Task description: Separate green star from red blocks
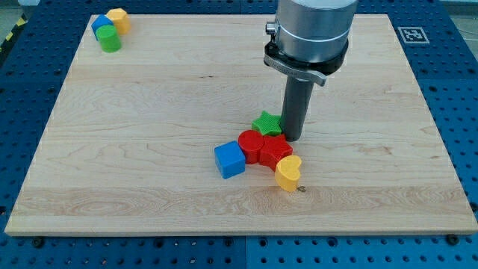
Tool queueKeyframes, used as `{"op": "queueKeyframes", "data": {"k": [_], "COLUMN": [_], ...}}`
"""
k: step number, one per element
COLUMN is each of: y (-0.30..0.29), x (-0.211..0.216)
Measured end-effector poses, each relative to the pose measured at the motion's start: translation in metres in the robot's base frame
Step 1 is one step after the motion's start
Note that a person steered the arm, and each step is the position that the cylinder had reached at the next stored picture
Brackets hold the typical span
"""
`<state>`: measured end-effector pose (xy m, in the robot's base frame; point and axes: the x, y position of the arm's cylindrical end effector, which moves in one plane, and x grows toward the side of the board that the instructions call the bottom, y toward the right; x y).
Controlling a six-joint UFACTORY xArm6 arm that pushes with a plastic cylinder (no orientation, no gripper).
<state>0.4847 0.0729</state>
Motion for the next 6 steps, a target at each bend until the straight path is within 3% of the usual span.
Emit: {"op": "queueKeyframes", "data": {"k": [1, 2, 6], "y": [0.032, 0.026, -0.086], "x": [0.006, 0.014, -0.018]}}
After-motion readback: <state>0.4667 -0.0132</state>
